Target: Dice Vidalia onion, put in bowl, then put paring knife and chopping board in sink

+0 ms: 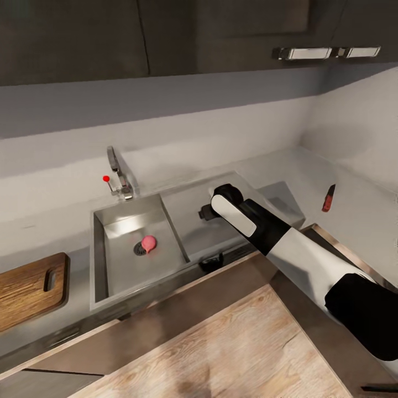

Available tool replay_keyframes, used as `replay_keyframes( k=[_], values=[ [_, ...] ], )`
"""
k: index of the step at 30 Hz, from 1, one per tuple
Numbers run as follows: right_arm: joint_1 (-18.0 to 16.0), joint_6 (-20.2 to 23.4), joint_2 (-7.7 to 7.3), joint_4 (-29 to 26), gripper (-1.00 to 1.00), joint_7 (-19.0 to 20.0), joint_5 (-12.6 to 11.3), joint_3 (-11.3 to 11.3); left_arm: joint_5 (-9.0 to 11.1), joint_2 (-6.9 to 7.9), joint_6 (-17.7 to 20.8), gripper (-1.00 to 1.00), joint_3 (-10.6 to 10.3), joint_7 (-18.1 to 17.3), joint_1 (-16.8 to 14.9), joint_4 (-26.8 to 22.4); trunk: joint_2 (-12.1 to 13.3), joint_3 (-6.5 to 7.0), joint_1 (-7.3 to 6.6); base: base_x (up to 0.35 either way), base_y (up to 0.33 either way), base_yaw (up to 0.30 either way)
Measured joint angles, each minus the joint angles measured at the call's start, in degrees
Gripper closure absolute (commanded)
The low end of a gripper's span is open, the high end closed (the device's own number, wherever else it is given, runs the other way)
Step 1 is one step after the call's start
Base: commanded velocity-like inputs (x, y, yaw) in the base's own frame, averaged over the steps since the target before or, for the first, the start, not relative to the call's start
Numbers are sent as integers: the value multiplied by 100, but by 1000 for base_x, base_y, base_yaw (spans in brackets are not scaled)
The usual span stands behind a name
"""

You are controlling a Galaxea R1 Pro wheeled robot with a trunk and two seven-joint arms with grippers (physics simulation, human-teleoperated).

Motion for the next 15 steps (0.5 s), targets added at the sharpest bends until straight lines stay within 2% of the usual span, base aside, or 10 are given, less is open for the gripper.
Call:
replay_keyframes(
  k=[1,2,5,10,15],
  values=[
    [0,1,-5,-1,-100,-3,38,-1,0,1,-1,-100,-2,1,0,0,0,0,0,0,0,-211],
    [1,5,-73,-2,-100,-6,155,-5,0,3,-3,-100,-1,2,0,0,0,2,0,0,0,-223],
    [0,-6,-188,-6,-100,-3,277,-55,0,3,-4,-100,-1,3,-1,1,0,9,0,0,0,-251],
    [0,-5,-412,-13,-100,-1,535,-636,-1,4,-1,-100,-7,3,0,-1,0,23,0,0,0,-262],
    [1,-9,-466,-15,-100,-1,934,-792,0,4,-2,-100,-7,3,0,-1,0,38,0,0,0,-247]
  ],
)
